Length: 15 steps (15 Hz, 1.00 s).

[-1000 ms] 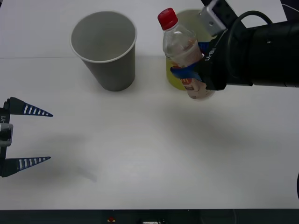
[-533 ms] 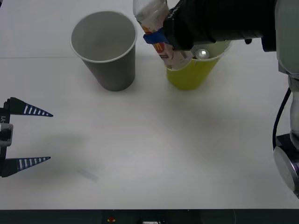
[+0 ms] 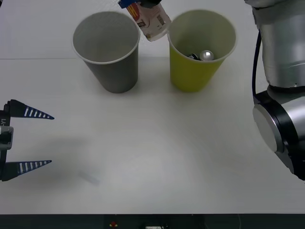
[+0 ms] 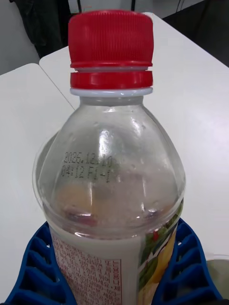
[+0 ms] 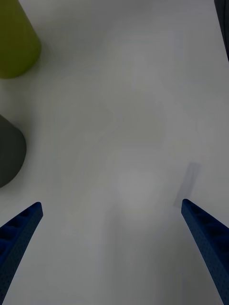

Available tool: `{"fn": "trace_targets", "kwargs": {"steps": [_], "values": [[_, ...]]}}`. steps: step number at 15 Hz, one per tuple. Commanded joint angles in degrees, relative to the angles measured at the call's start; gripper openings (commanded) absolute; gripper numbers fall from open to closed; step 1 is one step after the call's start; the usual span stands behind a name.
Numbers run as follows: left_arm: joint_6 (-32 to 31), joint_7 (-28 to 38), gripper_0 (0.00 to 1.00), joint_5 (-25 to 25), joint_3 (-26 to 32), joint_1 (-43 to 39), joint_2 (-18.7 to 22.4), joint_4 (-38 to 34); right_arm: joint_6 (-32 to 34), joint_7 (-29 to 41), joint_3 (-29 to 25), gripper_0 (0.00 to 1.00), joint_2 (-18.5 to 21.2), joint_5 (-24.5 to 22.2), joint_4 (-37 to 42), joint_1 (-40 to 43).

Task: Put the can into the green bin and the plastic bottle into the gray bin

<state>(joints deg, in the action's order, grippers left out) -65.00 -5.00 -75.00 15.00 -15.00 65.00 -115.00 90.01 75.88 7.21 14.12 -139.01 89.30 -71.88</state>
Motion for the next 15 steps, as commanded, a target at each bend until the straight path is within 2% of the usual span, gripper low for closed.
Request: {"fn": "trace_targets", "kwargs": {"steps": [1, 3, 8, 11, 15], "values": [[0.00, 0.00, 1.00, 0.00, 0.00, 0.00, 0.00, 0.00, -2.38, -0.91, 2.55, 0.00, -0.85, -0.48, -10.82, -5.72], [0.00, 0.00, 1.00, 0.00, 0.00, 0.00, 0.00, 0.00, -7.48, -0.91, 4.83, 0.00, -1.28, 0.14, -18.90, -9.85], [0.00, 0.00, 1.00, 0.00, 0.00, 0.00, 0.00, 0.00, -20.75, -4.34, 5.45, 0.00, -5.86, 0.67, -36.22, -15.74], [0.00, 0.00, 1.00, 0.00, 0.00, 0.00, 0.00, 0.00, -24.88, -5.04, 7.64, 0.00, -7.44, 1.37, -40.26, -16.89], [0.00, 0.00, 1.00, 0.00, 0.00, 0.00, 0.00, 0.00, -25.32, -5.04, 10.46, 0.00, -7.53, 4.01, -40.26, -16.89]]}}
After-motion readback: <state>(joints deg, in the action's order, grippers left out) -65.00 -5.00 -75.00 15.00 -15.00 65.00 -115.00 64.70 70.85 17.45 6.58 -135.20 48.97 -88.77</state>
